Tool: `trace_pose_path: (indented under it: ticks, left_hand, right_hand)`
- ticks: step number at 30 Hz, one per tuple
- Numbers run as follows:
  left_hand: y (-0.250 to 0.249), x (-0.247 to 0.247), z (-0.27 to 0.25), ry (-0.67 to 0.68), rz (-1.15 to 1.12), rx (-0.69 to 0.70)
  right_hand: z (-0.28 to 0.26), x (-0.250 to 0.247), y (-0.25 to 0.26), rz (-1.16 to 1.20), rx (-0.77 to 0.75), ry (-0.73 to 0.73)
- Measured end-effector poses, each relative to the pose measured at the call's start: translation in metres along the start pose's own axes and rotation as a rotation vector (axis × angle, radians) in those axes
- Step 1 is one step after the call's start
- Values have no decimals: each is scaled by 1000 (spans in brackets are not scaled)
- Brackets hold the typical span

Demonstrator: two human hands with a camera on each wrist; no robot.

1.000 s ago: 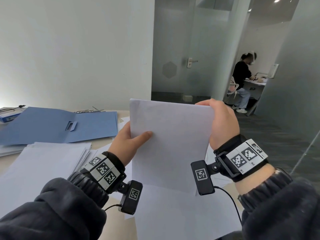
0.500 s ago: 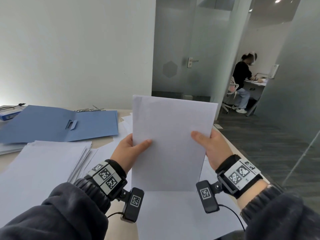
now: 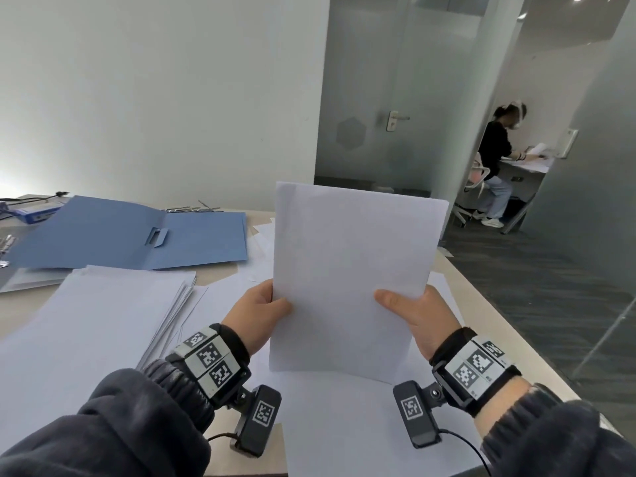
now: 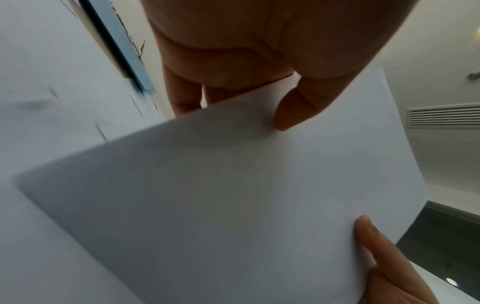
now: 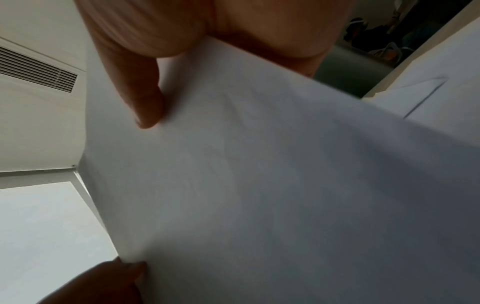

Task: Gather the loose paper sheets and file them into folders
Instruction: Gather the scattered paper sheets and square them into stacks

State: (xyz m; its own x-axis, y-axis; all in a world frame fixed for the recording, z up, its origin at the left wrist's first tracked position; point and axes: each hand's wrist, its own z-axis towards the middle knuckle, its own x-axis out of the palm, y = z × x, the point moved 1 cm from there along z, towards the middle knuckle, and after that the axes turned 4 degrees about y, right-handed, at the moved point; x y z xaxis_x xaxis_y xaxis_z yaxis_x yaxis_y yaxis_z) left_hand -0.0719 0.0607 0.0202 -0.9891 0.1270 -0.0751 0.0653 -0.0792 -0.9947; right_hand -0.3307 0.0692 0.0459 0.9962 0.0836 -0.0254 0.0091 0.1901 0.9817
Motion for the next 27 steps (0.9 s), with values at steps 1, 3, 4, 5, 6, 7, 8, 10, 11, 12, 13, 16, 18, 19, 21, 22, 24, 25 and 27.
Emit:
trace_pose_path:
  ticks: [1, 3, 4, 5, 6, 7, 8, 10, 11, 12, 13, 16, 18, 19, 21, 22, 24, 25, 27]
  left_hand:
    - [1, -5, -1, -4, 21, 2]
    - [-3, -16, -2, -27, 46, 8]
    - [-6, -24, -3, -44, 59, 15]
    - [-8, -33, -5, -61, 80, 20]
    - [-10, -44, -6, -86, 99, 24]
    - [-11, -56, -8, -120, 116, 11]
    - [-13, -69, -12, -155, 144, -5]
    - [-12, -99, -19, -218, 202, -55]
    - [-11, -114, -24, -248, 238, -80]
    - [-11, -131, -29, -276, 286, -103]
    - [-12, -148, -36, -300, 357, -125]
    - [-14, -200, -56, -429, 581, -177]
    - [-12, -228, -71, -481, 552, -273]
    - [-8, -242, -78, -523, 526, -326]
    - [-5, -264, -92, -623, 510, -385]
    - [-1, -276, -98, -667, 512, -399]
    - [3, -291, -108, -714, 548, -432]
    - [7, -298, -111, -711, 582, -454]
    - [13, -306, -115, -696, 630, -494]
  right_hand:
    - [1, 2, -3, -1, 12, 11]
    - [4, 7, -3, -8, 21, 39]
    - [5, 14, -1, -22, 26, 59]
    - [8, 21, 0, -45, 35, 76]
    - [10, 29, 1, -76, 41, 89]
    - [13, 37, 0, -109, 45, 102]
    - [16, 46, -1, -134, 49, 118]
    - [22, 67, -4, -162, 64, 169]
    - [25, 80, -7, -176, 83, 208]
    - [28, 95, -9, -194, 104, 247]
    - [31, 111, -12, -204, 122, 289]
    - [38, 165, -19, -174, 188, 385]
    - [41, 202, -21, -134, 238, 426]
    - [42, 221, -23, -115, 264, 449]
    - [43, 255, -29, -105, 306, 502]
    - [43, 271, -33, -113, 325, 528]
    - [44, 297, -40, -126, 361, 557]
    - [44, 308, -44, -129, 382, 560]
    - [46, 324, -51, -130, 416, 558]
